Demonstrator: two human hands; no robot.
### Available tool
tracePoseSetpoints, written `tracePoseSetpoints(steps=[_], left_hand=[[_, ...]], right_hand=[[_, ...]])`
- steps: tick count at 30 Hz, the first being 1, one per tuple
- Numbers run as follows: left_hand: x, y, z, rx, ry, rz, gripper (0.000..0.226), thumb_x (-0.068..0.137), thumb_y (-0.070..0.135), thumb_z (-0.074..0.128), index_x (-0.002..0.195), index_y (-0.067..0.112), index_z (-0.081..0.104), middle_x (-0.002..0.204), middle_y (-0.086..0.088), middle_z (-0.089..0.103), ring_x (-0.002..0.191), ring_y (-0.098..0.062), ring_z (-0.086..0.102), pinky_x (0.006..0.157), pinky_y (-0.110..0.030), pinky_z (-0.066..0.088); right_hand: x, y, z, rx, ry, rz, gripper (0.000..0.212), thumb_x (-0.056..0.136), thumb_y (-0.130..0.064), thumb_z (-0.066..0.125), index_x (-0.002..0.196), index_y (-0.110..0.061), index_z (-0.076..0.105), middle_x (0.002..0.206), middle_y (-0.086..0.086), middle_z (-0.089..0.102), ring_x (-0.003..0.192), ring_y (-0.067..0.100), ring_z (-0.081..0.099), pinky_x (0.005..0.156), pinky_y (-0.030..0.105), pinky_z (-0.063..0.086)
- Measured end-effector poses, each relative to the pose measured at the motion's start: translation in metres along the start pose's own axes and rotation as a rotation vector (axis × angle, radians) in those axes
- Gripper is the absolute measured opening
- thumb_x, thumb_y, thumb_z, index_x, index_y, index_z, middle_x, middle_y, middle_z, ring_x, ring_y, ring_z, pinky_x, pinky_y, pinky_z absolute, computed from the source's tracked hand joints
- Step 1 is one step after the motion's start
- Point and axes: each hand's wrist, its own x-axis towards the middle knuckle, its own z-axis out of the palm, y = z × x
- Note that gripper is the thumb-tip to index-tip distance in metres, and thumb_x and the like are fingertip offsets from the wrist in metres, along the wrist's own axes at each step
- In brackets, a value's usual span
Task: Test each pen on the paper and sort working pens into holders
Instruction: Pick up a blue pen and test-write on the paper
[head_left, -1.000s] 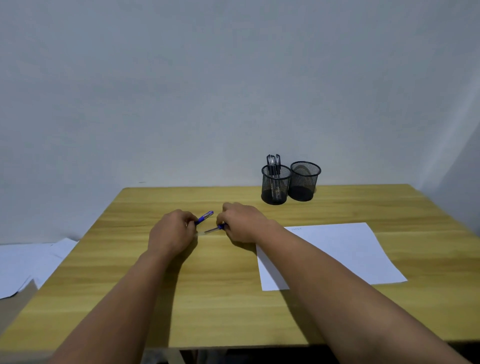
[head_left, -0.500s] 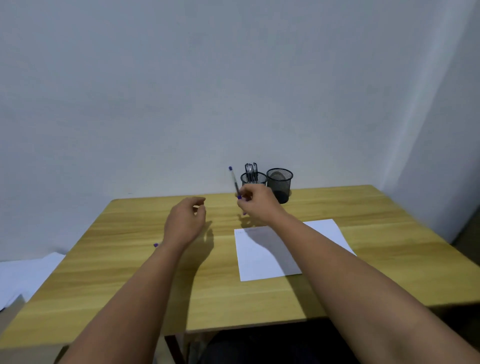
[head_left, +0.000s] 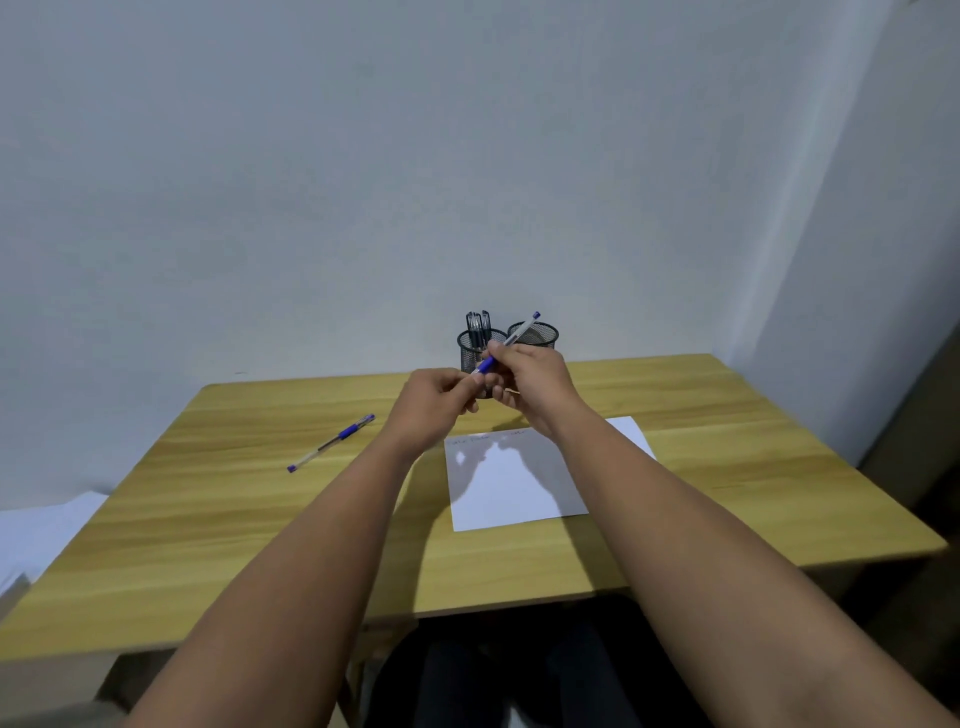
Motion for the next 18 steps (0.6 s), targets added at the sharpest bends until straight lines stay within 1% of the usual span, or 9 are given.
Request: tracePoseSetpoints(steps=[2, 5, 7, 10, 12, 14, 16, 17, 18], left_hand=[[0.001, 0.005, 0.0, 0.003, -0.036, -0.04, 0.028, 0.099, 0.033, 0.062, 0.078, 0.021, 0.076, 0.06, 0.006, 0.063, 0.058, -0.011, 0.049, 0.066, -0.031, 0.04], [0.003, 0.012, 0.003, -0.039, -0.049, -0.096, 0.033, 0.099, 0.029, 0.063, 0.071, 0.017, 0.074, 0.055, 0.004, 0.055, 0.053, -0.013, 0.041, 0.062, -0.031, 0.036], [0.005, 0.017, 0.006, -0.068, -0.041, -0.125, 0.035, 0.1, 0.028, 0.063, 0.069, 0.017, 0.073, 0.054, 0.003, 0.05, 0.053, -0.013, 0.04, 0.062, -0.032, 0.041], [0.008, 0.019, 0.009, -0.108, -0.033, -0.183, 0.033, 0.1, 0.03, 0.062, 0.072, 0.015, 0.073, 0.053, 0.005, 0.048, 0.047, -0.005, 0.045, 0.071, -0.034, 0.055], [0.013, 0.021, 0.011, -0.172, -0.027, -0.236, 0.031, 0.1, 0.028, 0.062, 0.076, 0.012, 0.074, 0.049, 0.008, 0.048, 0.045, -0.003, 0.046, 0.077, -0.035, 0.058], [0.017, 0.021, 0.009, -0.235, -0.06, -0.286, 0.03, 0.1, 0.026, 0.062, 0.078, 0.009, 0.073, 0.048, 0.008, 0.048, 0.045, -0.005, 0.046, 0.077, -0.034, 0.059], [0.016, 0.011, 0.001, -0.274, -0.181, -0.353, 0.03, 0.098, 0.025, 0.065, 0.077, 0.006, 0.072, 0.055, 0.001, 0.048, 0.052, -0.01, 0.047, 0.076, -0.033, 0.059], [0.013, -0.002, -0.005, -0.257, -0.233, -0.389, 0.03, 0.097, 0.024, 0.067, 0.072, 0.007, 0.073, 0.06, -0.004, 0.05, 0.058, -0.014, 0.05, 0.074, -0.032, 0.06], [0.009, -0.017, -0.012, -0.179, -0.24, -0.401, 0.033, 0.096, 0.025, 0.069, 0.066, 0.01, 0.073, 0.063, -0.007, 0.054, 0.063, -0.016, 0.052, 0.07, -0.031, 0.06]], right_hand=[[-0.001, 0.002, 0.002, 0.045, 0.03, 0.025, 0.024, 0.104, -0.02, 0.066, 0.086, -0.005, 0.071, 0.06, 0.007, 0.062, 0.042, 0.009, 0.056, 0.048, 0.019, 0.049], [0.004, 0.003, 0.007, 0.109, 0.074, 0.061, 0.026, 0.105, -0.018, 0.065, 0.084, -0.004, 0.07, 0.057, 0.006, 0.061, 0.04, 0.008, 0.054, 0.044, 0.02, 0.05], [0.009, 0.002, 0.009, 0.138, 0.098, 0.075, 0.026, 0.106, -0.017, 0.064, 0.085, -0.003, 0.069, 0.058, 0.006, 0.062, 0.041, 0.01, 0.052, 0.042, 0.021, 0.05], [0.019, 0.0, 0.013, 0.159, 0.127, 0.105, 0.028, 0.107, -0.015, 0.062, 0.082, -0.002, 0.066, 0.063, 0.009, 0.061, 0.041, 0.011, 0.049, 0.04, 0.021, 0.048], [0.028, 0.002, 0.018, 0.165, 0.124, 0.141, 0.031, 0.108, -0.015, 0.06, 0.079, -0.003, 0.064, 0.066, 0.01, 0.058, 0.037, 0.01, 0.046, 0.038, 0.021, 0.045], [0.037, 0.003, 0.018, 0.191, 0.148, 0.159, 0.033, 0.108, -0.013, 0.058, 0.076, -0.005, 0.061, 0.067, 0.01, 0.055, 0.032, 0.008, 0.043, 0.035, 0.018, 0.04], [0.048, -0.004, -0.002, 0.339, 0.266, 0.148, 0.033, 0.106, -0.002, 0.054, 0.073, -0.005, 0.056, 0.068, 0.009, 0.053, 0.027, 0.005, 0.04, 0.032, 0.014, 0.032], [0.054, -0.01, -0.022, 0.401, 0.34, 0.134, 0.033, 0.105, 0.0, 0.052, 0.072, -0.006, 0.054, 0.069, 0.009, 0.052, 0.025, 0.004, 0.039, 0.032, 0.013, 0.029], [0.059, -0.016, -0.045, 0.406, 0.401, 0.115, 0.034, 0.106, -0.002, 0.052, 0.072, -0.006, 0.054, 0.07, 0.009, 0.053, 0.025, 0.005, 0.039, 0.032, 0.012, 0.028]])
